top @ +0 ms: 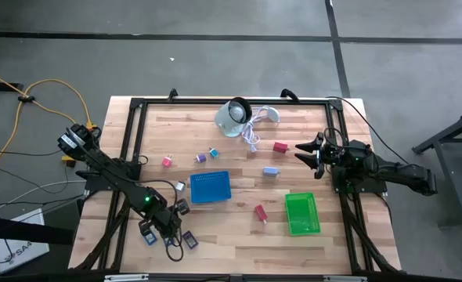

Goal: Pick & Place Office items
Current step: Put the black digital clock into the blue bin

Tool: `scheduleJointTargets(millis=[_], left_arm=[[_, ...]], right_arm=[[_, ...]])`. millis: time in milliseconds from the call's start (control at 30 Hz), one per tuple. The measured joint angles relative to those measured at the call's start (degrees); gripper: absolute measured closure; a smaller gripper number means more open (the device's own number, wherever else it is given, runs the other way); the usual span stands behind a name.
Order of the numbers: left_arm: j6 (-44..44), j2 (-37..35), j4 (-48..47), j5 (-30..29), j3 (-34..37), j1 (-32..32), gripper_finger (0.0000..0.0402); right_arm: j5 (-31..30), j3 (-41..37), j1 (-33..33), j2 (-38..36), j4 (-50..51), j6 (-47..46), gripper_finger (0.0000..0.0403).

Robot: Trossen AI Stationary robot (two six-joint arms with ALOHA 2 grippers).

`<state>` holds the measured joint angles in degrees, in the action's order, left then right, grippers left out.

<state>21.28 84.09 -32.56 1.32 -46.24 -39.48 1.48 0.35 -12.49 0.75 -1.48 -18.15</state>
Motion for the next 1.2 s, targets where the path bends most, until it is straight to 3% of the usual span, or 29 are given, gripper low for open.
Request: scheduleJointTargets(millis=[500,667,833,967,1200], left_arm=[[1.46,-0.65,-0.09,0.42,-0.02,0.0,0.0344],[1.2,-5.11,-0.07,-0.87,-0.11,-0.02,0.0345],[0.45,-11.62,0.75,-6.54,-0.15,0.55,0.0345],[-3.21,-15.71,2.93,-9.46,-0.2,5.03,0.0345],[-8.74,-17.18,6.74,-10.12,-0.22,18.82,0.0345]], right_arm=[[0.0,-0.01,0.0,0.0,0.0,0.0,0.0224],[0.0,0.01,0.0,0.0,0.0,0.0,0.0224],[0.0,-0.01,0.0,0.0,0.0,-0.01,0.0224],[0.0,-0.01,0.0,0.0,0.0,0.0,0.0224],[0.0,-0.01,0.0,0.0,0.0,0.0,0.0224]])
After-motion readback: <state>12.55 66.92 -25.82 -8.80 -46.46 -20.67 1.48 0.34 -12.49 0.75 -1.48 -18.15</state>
